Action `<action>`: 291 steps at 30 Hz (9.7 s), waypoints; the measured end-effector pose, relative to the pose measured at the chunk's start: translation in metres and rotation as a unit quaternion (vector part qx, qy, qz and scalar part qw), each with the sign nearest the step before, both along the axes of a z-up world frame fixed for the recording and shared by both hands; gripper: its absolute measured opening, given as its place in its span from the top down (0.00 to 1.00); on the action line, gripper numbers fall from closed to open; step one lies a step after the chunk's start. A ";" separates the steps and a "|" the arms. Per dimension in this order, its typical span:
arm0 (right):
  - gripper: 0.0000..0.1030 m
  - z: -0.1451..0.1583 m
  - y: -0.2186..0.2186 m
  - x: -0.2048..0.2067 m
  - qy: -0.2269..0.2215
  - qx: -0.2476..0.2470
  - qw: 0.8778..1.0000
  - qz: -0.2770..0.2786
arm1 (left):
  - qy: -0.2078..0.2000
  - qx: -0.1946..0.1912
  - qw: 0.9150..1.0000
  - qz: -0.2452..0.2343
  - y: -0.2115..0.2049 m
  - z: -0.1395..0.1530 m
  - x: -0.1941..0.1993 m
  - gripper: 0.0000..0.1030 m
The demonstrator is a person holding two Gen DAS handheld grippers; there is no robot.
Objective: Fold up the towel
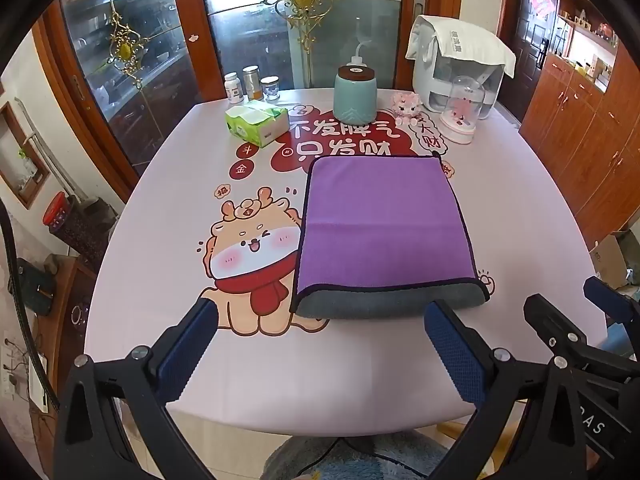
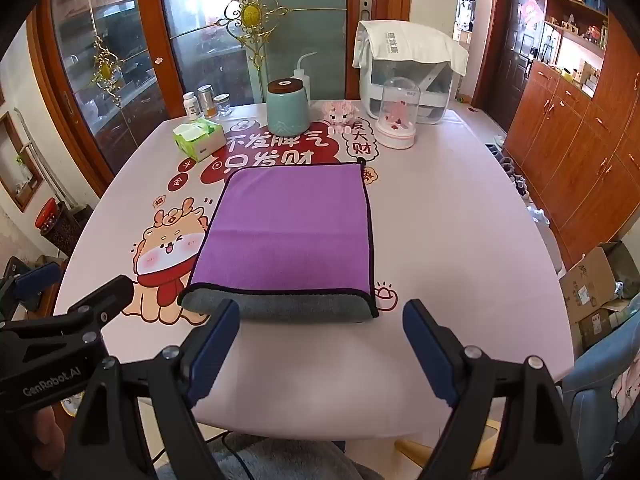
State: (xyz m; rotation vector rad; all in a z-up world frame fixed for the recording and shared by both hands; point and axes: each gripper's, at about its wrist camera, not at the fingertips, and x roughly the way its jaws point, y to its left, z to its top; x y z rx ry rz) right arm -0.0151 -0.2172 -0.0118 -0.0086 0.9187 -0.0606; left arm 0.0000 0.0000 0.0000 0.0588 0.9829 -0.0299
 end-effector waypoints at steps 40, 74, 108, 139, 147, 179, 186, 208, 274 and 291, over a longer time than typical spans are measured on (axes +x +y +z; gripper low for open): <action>0.18 -0.007 -0.005 0.012 0.018 0.006 1.000 -0.003 | 0.015 -0.009 1.000 -0.005 -0.004 0.000 0.008 0.01; 0.18 -0.017 -0.021 0.031 0.024 0.011 0.999 -0.026 | -0.004 -0.011 1.000 0.017 0.015 -0.003 0.037 0.01; 0.25 -0.102 -0.043 0.045 0.062 -0.021 0.998 0.012 | 0.042 -0.051 0.996 -0.058 0.045 -0.090 0.065 0.02; 0.69 -0.167 -0.081 0.100 0.125 0.022 0.983 0.131 | 0.152 -0.072 0.969 -0.179 0.045 -0.177 0.116 0.40; 0.77 -0.171 -0.075 0.103 0.137 0.033 0.977 0.163 | 0.163 -0.069 0.961 -0.213 0.038 -0.177 0.119 0.54; 0.93 -0.169 -0.078 0.100 0.134 0.030 0.976 0.168 | 0.203 -0.032 0.956 -0.210 0.029 -0.193 0.121 0.94; 0.95 -0.162 -0.073 0.095 0.122 0.014 0.979 0.166 | 0.191 0.023 0.964 -0.182 0.017 -0.189 0.107 0.96; 0.96 -0.091 -0.063 0.096 0.020 -0.019 0.987 0.158 | 0.054 0.113 0.990 -0.073 -0.012 -0.108 0.099 0.96; 0.64 -0.157 -0.088 0.353 0.056 -0.017 0.998 -0.005 | 0.066 0.064 0.995 -0.043 -0.036 -0.192 0.361 0.13; 0.00 -0.144 -0.077 0.307 0.041 0.020 0.999 -0.016 | 0.058 0.052 0.996 -0.039 -0.038 -0.164 0.316 0.00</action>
